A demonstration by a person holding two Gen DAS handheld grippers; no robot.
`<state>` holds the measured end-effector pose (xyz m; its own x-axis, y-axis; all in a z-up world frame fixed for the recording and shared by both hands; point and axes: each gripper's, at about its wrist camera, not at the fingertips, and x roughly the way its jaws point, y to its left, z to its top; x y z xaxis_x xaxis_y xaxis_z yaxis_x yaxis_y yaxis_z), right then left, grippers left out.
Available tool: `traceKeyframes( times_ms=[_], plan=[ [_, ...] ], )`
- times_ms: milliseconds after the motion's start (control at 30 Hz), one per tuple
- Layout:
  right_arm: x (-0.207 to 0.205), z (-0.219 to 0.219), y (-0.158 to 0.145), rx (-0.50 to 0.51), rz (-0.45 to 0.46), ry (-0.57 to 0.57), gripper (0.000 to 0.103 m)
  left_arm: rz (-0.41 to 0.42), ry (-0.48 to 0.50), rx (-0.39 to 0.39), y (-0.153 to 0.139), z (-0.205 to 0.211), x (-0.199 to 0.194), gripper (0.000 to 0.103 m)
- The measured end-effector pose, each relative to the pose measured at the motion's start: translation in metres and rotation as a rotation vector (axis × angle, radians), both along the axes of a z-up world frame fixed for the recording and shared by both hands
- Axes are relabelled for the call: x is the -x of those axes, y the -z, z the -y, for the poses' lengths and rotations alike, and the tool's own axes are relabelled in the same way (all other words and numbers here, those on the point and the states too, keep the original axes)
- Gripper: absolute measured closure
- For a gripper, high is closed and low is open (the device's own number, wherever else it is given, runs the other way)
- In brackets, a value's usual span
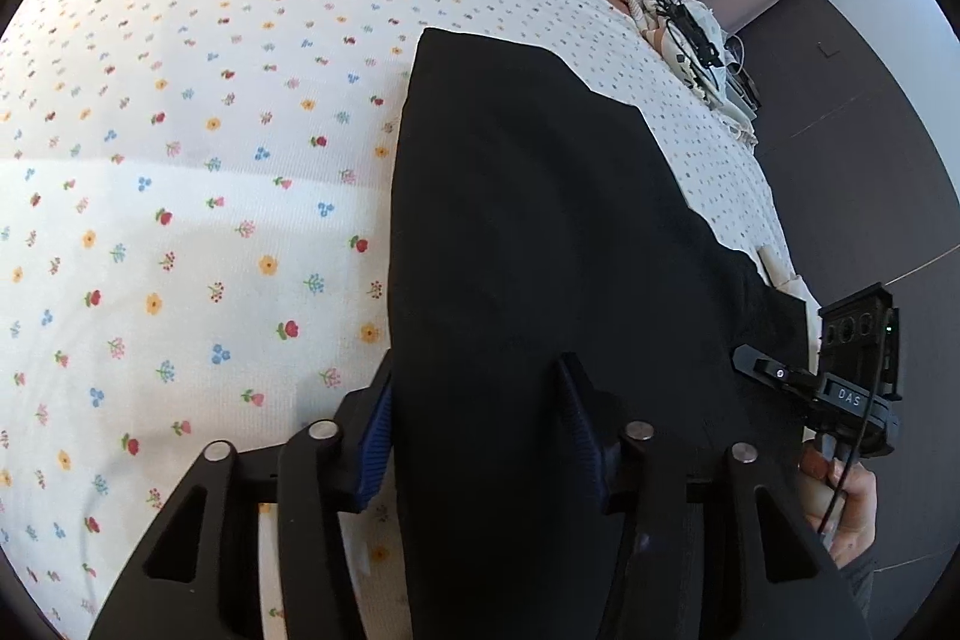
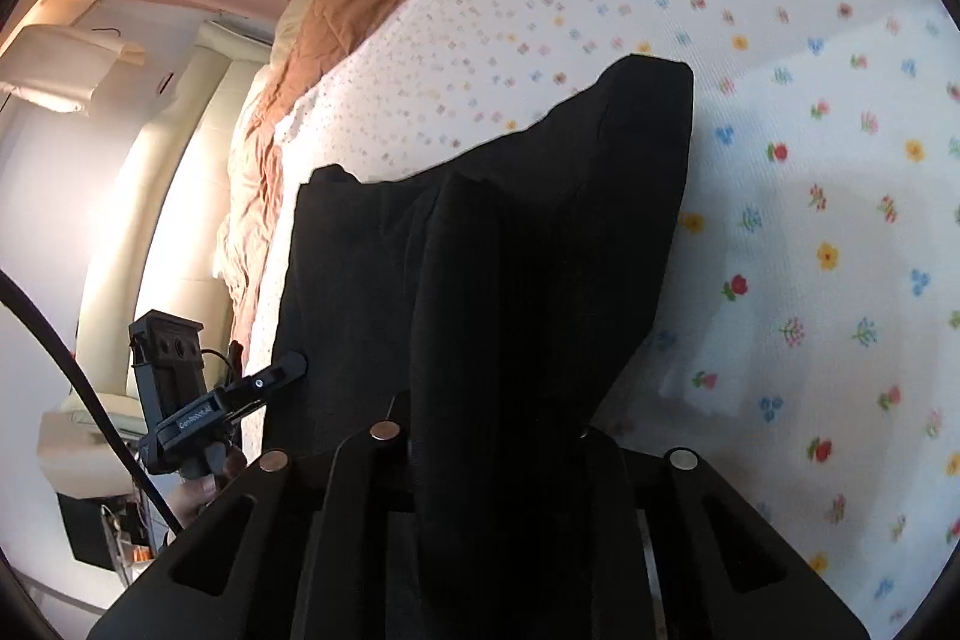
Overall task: Fold large clothes
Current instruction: 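Lift the folded jacket with both tools and carry it toward the beige stack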
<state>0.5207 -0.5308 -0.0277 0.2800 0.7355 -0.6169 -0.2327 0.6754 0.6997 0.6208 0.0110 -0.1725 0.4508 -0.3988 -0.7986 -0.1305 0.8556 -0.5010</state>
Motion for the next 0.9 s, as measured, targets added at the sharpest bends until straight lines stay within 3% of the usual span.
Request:
traceKeyframes(
  times_ms=[167,433,900],
  plan=[
    [0.039,-0.012,-0.04,0.037,0.118,0.019,0.092,0.05,-0.002,0.019,-0.029,0.001,0.011,0.068],
    [0.113,-0.008,-0.093,0.032,0.255,0.052,0.093,0.172,0.018,0.02,-0.088,0.015,0.046,0.075],
    [0.244,0.059,-0.195,0.087,0.492,0.096,0.093,0.354,0.083,0.053,-0.187,0.063,0.099,0.078]
  ],
)
